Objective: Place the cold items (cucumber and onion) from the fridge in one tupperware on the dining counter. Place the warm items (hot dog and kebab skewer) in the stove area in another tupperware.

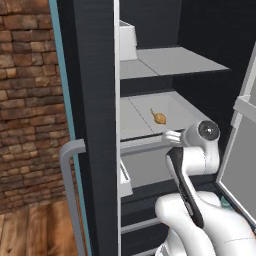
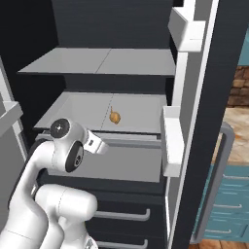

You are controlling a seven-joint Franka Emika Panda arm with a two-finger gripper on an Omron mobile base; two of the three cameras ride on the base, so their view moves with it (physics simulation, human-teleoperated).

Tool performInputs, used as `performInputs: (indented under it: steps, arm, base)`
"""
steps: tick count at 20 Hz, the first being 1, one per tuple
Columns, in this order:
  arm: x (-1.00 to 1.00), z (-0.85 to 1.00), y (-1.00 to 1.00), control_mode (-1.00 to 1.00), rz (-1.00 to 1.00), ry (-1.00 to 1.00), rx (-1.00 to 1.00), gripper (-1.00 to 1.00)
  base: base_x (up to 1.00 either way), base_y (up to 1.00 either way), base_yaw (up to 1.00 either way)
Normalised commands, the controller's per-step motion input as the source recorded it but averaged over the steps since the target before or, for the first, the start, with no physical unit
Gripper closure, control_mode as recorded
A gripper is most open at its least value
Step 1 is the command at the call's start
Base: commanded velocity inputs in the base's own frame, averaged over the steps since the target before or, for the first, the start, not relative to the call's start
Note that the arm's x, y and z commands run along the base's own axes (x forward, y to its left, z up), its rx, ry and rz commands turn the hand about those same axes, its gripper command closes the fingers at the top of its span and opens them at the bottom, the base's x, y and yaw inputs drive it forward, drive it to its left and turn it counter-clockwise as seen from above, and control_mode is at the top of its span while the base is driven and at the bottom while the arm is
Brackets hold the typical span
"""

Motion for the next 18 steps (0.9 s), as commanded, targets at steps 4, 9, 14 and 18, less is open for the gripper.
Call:
performInputs:
  steps: [4,9,14,18]
  arm:
    - [-0.04,0.72,0.01,-1.00,0.32,0.00,-0.48,-1.00]
    - [-0.04,0.82,0.00,-1.00,0.31,0.04,-0.28,-1.00]
    - [0.03,0.47,0.00,-1.00,0.07,-0.03,0.13,-1.00]
    - [0.53,0.00,0.03,-1.00,-0.03,0.07,0.02,-1.00]
  base:
    - [0.00,0.00,0.00]
    - [0.00,0.00,0.00]
    - [0.00,0.00,0.00]
    - [0.00,0.00,0.00]
